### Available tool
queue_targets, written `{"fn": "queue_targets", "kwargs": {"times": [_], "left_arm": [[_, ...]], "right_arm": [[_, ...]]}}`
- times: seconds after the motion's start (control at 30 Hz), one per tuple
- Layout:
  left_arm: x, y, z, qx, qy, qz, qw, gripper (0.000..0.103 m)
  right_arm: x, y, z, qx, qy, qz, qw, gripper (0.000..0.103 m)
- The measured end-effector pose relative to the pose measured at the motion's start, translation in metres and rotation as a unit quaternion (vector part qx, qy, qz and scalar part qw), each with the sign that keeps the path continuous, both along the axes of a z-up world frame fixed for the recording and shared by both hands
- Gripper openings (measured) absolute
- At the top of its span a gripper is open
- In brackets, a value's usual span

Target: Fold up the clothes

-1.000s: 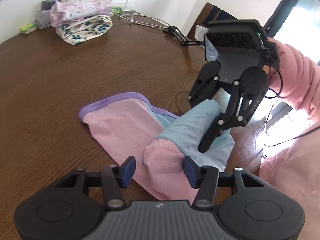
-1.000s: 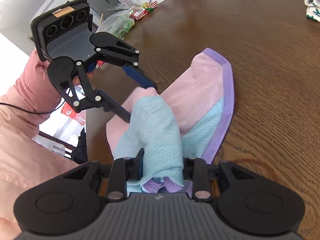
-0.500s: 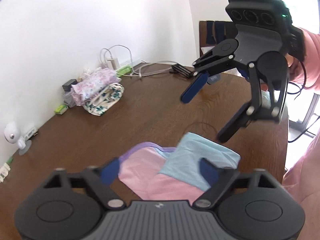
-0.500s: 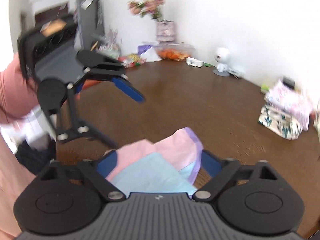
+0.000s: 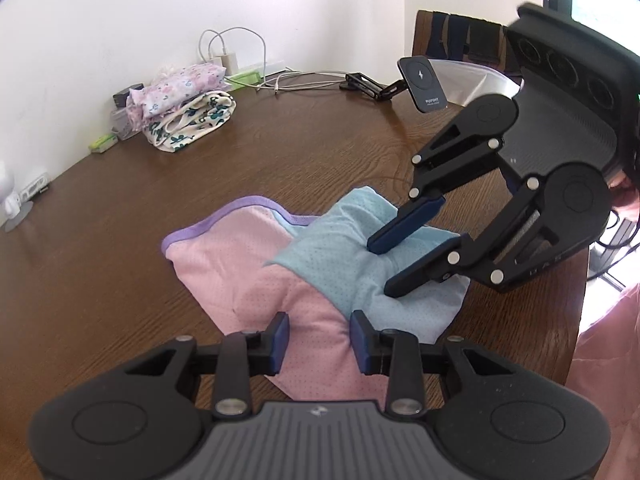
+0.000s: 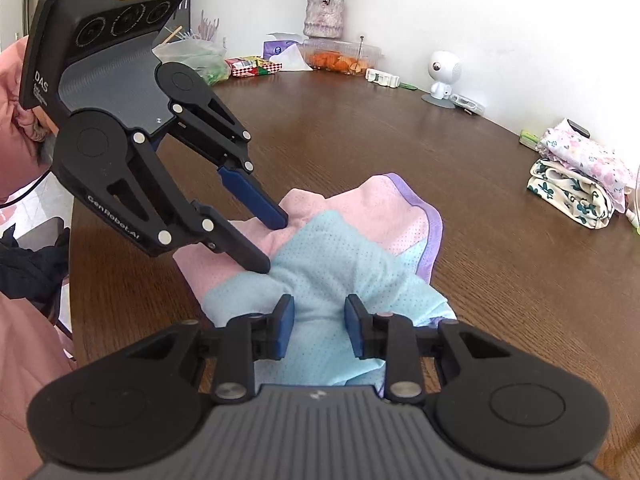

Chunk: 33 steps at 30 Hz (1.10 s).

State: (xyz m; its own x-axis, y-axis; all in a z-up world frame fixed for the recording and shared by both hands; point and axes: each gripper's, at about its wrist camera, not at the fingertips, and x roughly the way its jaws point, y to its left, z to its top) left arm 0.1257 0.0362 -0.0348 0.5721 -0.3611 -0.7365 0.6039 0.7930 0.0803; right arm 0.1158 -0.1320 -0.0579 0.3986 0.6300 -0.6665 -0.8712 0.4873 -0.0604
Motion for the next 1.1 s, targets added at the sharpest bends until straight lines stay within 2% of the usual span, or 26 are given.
{"fn": "queue_targets", "kwargs": {"times": [0.13, 0.17, 0.2, 0.23, 0.27, 0.3, 0.33, 0.37, 0.47, 0.6, 0.7, 0.77, 0.93, 1.0, 1.1], "left_arm": [[0.0, 0.001, 0.005, -0.008, -0.003, 0.007, 0.9999, 0.032], [-0.003, 0.002, 0.01, -0.013, -0.01, 0.01, 0.9998, 0.038], [-0.007, 0.004, 0.019, -0.022, -0.023, 0.011, 0.9994, 0.05], [-0.013, 0.006, 0.028, -0.033, -0.04, 0.013, 0.9985, 0.057], [-0.02, 0.008, 0.038, -0.044, -0.058, 0.016, 0.9972, 0.073], [-0.028, 0.009, 0.047, -0.052, -0.08, 0.019, 0.9953, 0.086], [-0.036, 0.007, 0.052, -0.05, -0.094, 0.021, 0.9941, 0.091], [-0.043, 0.006, 0.056, -0.047, -0.106, 0.022, 0.993, 0.092], [-0.064, 0.0, 0.065, -0.04, -0.136, 0.03, 0.9895, 0.095], [-0.084, -0.01, 0.051, -0.038, -0.141, 0.062, 0.9873, 0.102], [-0.099, -0.02, 0.036, -0.035, -0.147, 0.097, 0.9837, 0.103], [-0.103, -0.022, 0.029, -0.057, -0.139, 0.125, 0.9808, 0.103], [-0.106, -0.022, 0.027, -0.066, -0.129, 0.136, 0.98, 0.103], [-0.107, -0.023, 0.026, -0.069, -0.126, 0.14, 0.9797, 0.103], [-0.105, -0.024, 0.025, -0.052, -0.124, 0.134, 0.9818, 0.103]], "right_arm": [[0.0, 0.001, -0.003, -0.001, -0.007, -0.003, 1.0, 0.029], [0.0, 0.001, 0.0, -0.002, -0.01, -0.002, 1.0, 0.034], [-0.002, -0.001, 0.005, 0.005, -0.013, -0.002, 1.0, 0.04], [-0.005, -0.005, 0.012, 0.017, -0.021, -0.003, 1.0, 0.061], [-0.01, -0.009, 0.02, 0.028, -0.033, -0.004, 0.999, 0.083], [-0.016, -0.013, 0.028, 0.04, -0.045, -0.005, 0.998, 0.089], [-0.022, -0.017, 0.036, 0.049, -0.057, -0.005, 0.997, 0.094], [-0.028, -0.02, 0.041, 0.052, -0.066, -0.006, 0.996, 0.101], [-0.042, -0.027, 0.05, 0.059, -0.079, -0.019, 0.995, 0.103], [-0.057, -0.033, 0.043, 0.064, -0.078, -0.036, 0.994, 0.103], [-0.063, -0.036, 0.031, 0.074, -0.068, -0.059, 0.993, 0.103], [-0.065, -0.037, 0.025, 0.086, -0.056, -0.079, 0.992, 0.103], [-0.066, -0.041, 0.019, 0.095, -0.047, -0.104, 0.989, 0.103], [-0.067, -0.041, 0.018, 0.091, -0.053, -0.1, 0.989, 0.103], [-0.067, -0.04, 0.017, 0.073, -0.076, -0.09, 0.99, 0.103]]}}
